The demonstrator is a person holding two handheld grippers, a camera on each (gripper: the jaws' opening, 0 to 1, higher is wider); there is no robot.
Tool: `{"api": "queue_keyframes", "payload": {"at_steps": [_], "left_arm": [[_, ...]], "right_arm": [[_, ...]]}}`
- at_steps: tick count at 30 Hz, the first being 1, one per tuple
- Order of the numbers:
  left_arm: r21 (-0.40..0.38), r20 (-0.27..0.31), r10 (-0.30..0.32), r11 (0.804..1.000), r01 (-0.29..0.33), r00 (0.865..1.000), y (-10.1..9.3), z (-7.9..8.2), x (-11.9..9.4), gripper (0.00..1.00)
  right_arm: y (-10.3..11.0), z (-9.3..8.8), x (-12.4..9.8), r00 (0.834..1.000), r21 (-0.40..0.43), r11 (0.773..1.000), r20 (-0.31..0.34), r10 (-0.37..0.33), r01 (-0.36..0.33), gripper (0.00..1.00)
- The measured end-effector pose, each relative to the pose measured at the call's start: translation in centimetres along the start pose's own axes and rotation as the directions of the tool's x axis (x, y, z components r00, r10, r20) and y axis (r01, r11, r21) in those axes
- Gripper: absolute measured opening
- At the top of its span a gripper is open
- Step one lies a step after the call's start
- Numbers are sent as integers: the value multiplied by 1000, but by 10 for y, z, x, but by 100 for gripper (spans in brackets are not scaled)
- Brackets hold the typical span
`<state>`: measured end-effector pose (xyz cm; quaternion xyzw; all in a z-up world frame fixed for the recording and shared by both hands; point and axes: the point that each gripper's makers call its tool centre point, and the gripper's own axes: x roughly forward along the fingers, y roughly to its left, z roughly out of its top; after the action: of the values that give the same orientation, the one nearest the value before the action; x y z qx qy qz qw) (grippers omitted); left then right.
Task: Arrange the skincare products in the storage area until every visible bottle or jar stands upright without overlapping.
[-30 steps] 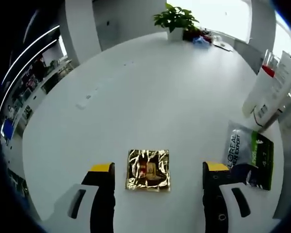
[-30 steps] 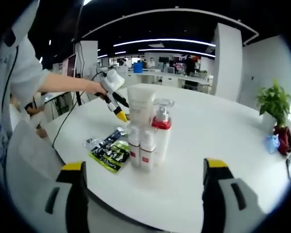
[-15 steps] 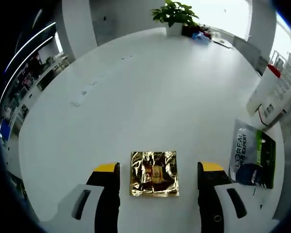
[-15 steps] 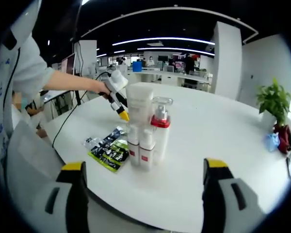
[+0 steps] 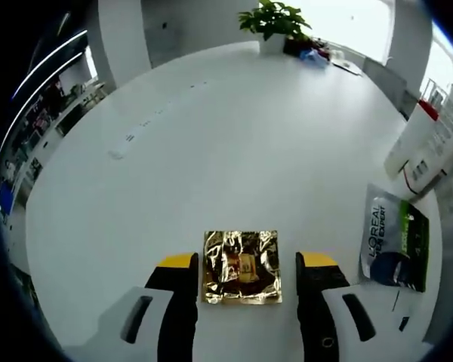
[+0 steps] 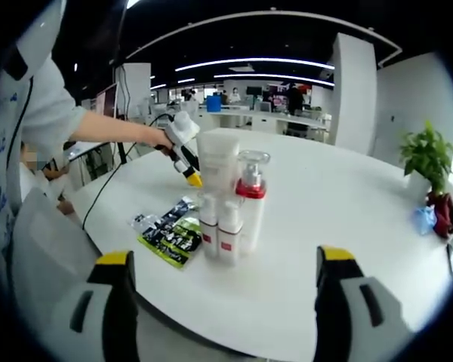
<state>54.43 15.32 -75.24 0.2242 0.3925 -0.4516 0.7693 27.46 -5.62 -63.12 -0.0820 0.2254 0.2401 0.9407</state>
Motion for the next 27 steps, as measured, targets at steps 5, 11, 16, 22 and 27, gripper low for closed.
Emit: {"api": "queue_keyframes", "payload": {"at_steps": [5, 11, 16, 22, 27], "left_arm": [[18, 3, -16, 1000, 16, 1000, -1, -1, 0, 48], [41, -2, -28, 999, 28, 1000, 0, -2, 1, 50], [42, 1, -30, 999, 30, 1000, 1, -2, 1, 50], [32, -6, -26, 999, 27, 1000, 2, -1, 1, 49], [21, -7, -17, 1000, 18, 1000, 3, -1, 0, 45]], "right_arm": [[-1, -1, 1, 1000, -1, 1000, -5, -1, 1, 100], [-2, -1, 1, 1000, 0, 1000, -4, -3, 3, 100], [-2, -1, 2, 1000, 1, 1000, -1, -3, 3, 100], [-1, 0, 2, 1000, -3, 1000, 0, -3, 3, 100], [-1, 0, 2, 1000, -6, 1000, 0, -3, 3, 100]]}}
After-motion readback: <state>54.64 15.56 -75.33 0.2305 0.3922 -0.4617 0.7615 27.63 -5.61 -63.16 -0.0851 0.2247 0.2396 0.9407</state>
